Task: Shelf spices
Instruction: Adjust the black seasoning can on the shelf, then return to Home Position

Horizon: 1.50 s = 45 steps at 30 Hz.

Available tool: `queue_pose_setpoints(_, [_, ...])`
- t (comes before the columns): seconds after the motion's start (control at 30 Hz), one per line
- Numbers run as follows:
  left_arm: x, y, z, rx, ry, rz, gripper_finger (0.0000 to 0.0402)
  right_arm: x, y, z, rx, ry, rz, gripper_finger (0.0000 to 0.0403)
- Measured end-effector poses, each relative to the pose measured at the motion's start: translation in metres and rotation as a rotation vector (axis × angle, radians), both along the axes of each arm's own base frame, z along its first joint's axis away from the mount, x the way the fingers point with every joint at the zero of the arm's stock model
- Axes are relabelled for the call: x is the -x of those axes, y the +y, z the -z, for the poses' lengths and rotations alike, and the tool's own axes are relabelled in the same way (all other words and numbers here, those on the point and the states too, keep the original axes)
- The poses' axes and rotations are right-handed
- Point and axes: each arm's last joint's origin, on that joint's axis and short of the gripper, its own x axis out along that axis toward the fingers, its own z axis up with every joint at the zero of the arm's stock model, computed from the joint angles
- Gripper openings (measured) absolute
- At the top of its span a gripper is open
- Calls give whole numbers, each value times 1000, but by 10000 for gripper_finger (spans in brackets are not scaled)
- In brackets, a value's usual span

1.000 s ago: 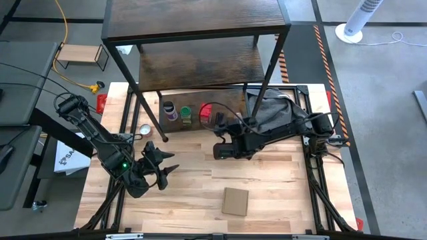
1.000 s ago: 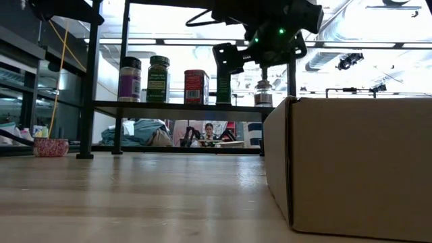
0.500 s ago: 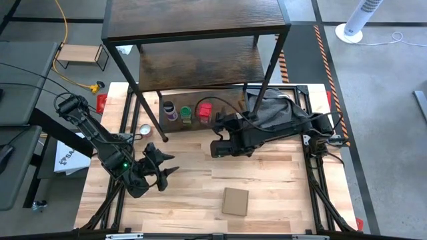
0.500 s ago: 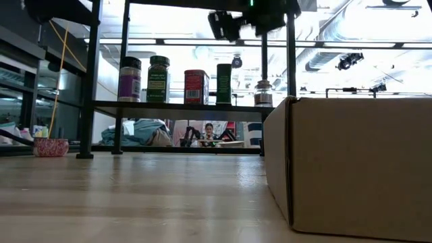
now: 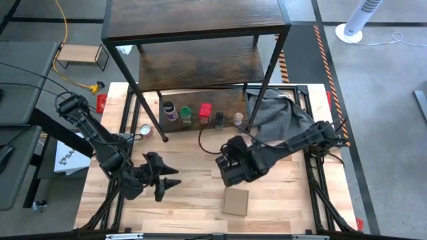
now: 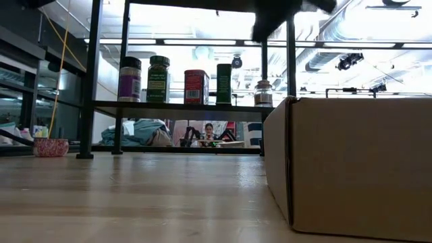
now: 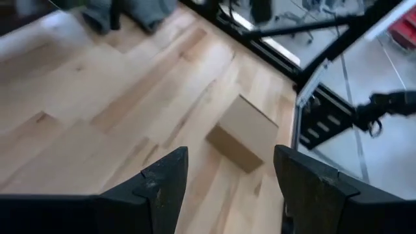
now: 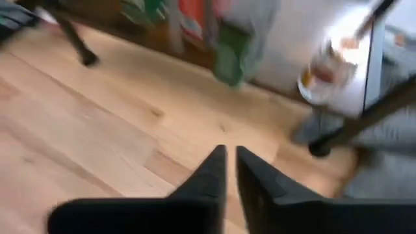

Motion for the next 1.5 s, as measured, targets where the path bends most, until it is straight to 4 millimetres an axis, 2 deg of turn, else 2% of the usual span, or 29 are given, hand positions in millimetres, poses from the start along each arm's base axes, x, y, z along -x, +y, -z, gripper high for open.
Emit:
queue_pose_setpoints(0.1, [-4, 4, -1, 13, -7, -19, 222, -6, -19, 24, -94, 23, 47, 16])
queue_pose_setpoints(0.2, [-9, 5, -4, 60, -31, -18, 222, -23, -42, 39, -158, -46, -66, 3])
queue_pose_setpoints(0.33, [-12, 2, -10, 115, -88, -20, 222, -32, -78, 33, -173, -150, -226, 1])
queue_pose_setpoints(0.47, [-12, -4, -18, 147, -169, -12, 222, -23, -103, 27, -117, -72, -293, 0])
queue_pose_setpoints(0.57, [-12, -8, -22, 137, -231, -49, 222, -20, -113, 16, -107, -57, -398, 0])
queue_pose_setpoints(0.73, [-22, -14, -16, 168, -247, -69, 222, -23, -123, 13, -87, -63, -480, 0])
queue_pose_setpoints(1.07, [-36, -34, 17, 224, -193, -109, 222, -23, -138, 12, -1, -24, -458, 0])
queue_pose_setpoints(1.2, [-39, -39, 22, 234, -202, -118, 222, -24, -139, 8, -17, -59, -481, 0])
queue_pose_setpoints(1.33, [-41, -34, 7, 176, -281, -121, 222, -20, -129, -17, -64, -155, -625, 0])
queue_pose_setpoints(1.43, [-45, -21, -3, 115, -273, -47, 219, -6, -118, -41, -63, -215, -698, 0])
queue_pose_setpoints(1.5, [-52, -11, -2, 96, -263, 44, 212, 6, -110, -55, -67, -244, -708, 0])
